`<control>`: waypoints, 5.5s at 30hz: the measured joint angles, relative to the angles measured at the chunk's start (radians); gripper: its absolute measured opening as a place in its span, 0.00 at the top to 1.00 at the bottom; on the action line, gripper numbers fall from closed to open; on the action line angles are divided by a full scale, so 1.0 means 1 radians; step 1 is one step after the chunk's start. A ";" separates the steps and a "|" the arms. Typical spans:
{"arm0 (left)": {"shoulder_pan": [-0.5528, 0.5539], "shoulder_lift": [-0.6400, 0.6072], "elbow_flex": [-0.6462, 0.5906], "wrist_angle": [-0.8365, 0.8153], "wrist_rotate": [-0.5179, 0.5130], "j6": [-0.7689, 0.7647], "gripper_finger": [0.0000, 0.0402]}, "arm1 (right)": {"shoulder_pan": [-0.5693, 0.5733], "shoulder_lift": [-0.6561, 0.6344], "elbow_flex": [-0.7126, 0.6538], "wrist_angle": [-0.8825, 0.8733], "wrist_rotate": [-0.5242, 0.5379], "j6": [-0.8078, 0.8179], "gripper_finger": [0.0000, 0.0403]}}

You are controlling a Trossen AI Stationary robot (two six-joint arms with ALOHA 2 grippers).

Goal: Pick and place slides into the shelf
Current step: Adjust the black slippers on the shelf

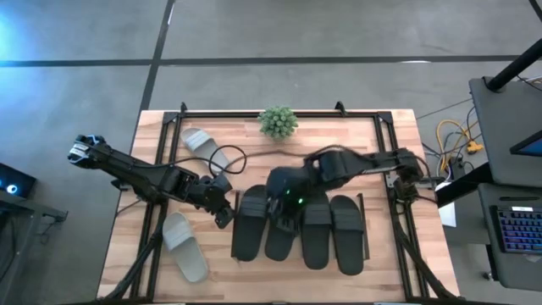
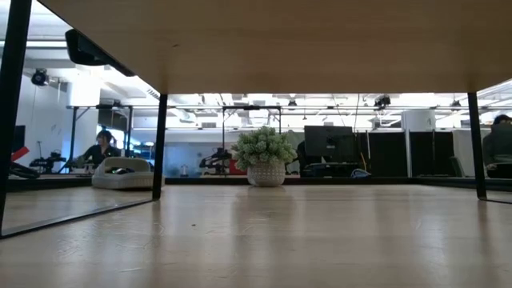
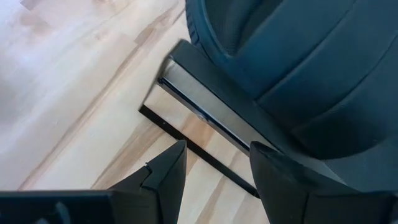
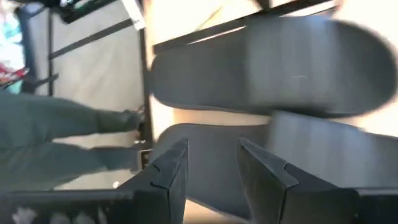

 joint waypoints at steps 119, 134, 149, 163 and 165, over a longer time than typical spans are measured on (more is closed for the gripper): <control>0.000 0.002 -0.003 0.095 0.022 0.061 0.59 | 0.262 0.181 0.042 -0.253 0.271 0.188 0.76; 0.000 0.002 -0.003 0.094 0.022 0.071 0.59 | 0.285 0.134 0.082 -0.203 0.451 0.223 0.79; 0.000 0.002 -0.003 0.097 0.023 0.071 0.59 | 0.069 0.067 0.060 -0.385 0.606 0.399 0.79; 0.000 0.002 -0.003 0.097 0.024 0.078 0.59 | 0.031 0.065 -0.089 -0.382 0.423 0.383 0.79; 0.000 0.002 -0.003 0.097 0.024 0.078 0.59 | 0.040 0.062 -0.085 -0.379 0.441 0.400 0.79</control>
